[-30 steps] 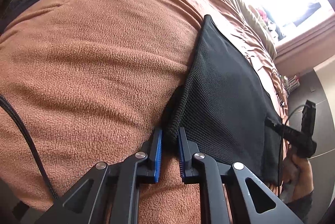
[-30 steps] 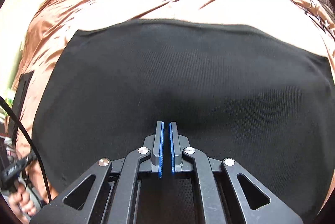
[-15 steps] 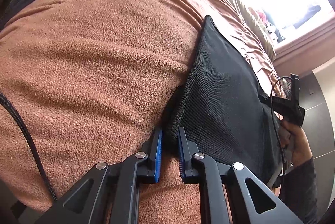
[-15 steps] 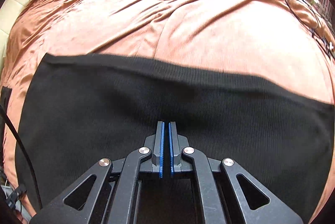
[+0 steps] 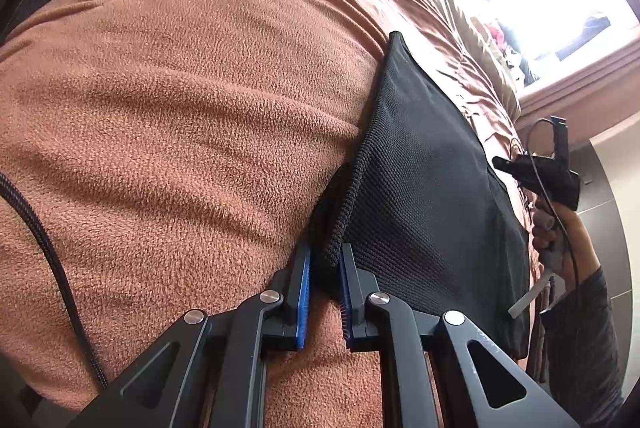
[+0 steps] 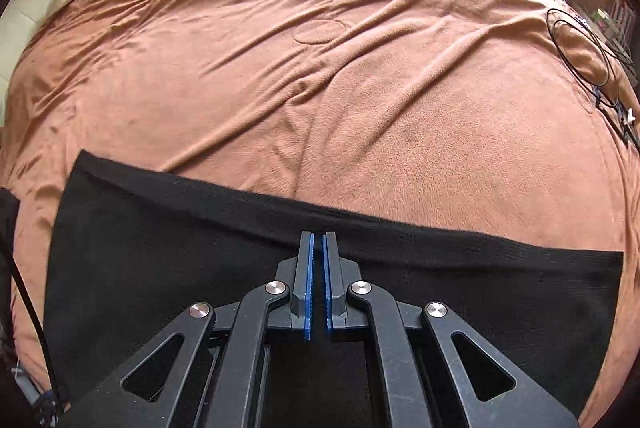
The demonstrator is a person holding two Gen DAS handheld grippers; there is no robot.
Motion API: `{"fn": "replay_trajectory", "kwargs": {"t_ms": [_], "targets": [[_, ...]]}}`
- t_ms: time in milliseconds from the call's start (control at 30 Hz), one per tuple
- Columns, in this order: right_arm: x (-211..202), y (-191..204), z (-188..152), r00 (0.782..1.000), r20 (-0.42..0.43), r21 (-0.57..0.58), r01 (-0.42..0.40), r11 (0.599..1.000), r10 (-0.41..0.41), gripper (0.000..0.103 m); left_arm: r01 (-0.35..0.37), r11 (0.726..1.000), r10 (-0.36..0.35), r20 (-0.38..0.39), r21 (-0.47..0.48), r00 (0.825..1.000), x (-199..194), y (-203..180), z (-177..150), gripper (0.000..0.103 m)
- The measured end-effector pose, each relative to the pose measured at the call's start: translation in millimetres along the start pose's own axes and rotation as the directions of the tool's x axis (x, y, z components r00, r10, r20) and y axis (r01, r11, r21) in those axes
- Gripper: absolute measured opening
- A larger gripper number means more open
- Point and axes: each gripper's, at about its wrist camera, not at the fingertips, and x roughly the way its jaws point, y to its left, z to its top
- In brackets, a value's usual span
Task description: Fold small clothes
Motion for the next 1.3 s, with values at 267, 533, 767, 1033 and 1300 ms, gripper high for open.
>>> {"fn": "replay_trajectory", "kwargs": {"t_ms": [267,533,767,1033,1300], "targets": [[-38.4,-6.9,-45.0,0.996,-0.041,0.001,-0.077,0.997,0.077,0.002,0.131,0.99,-0.133,-0.021,-0.053,0.991,-10.0,3.5,5.0,0.011],[-60.6,-11.7,-104.8,0.984,-0.09,0.018,-0.154,0.988,0.155,0.002,0.324,0.946,-0.324,0.004,-0.011,0.946,-37.4,-31.1,16.5,0.01],[-70.0,-12.4,-169.0,0.982,-0.072,0.02,-0.172,0.985,0.174,0.002,0.461,0.886,-0.461,-0.016,0.051,0.887,-48.9,-78.8,34.7,0.01],[-82.1,-24.3,-214.0,0.976,-0.009,0.077,-0.215,0.974,0.216,0.002,0.552,0.827,-0.549,-0.058,0.109,0.834,-62.2,-138.1,56.3,0.01],[-90.6,-41.4,-246.0,0.948,0.04,0.154,-0.318,0.935,0.316,0.002,0.589,0.789,-0.582,-0.099,0.173,0.807,-69.0,-197.2,58.5,0.009]]}}
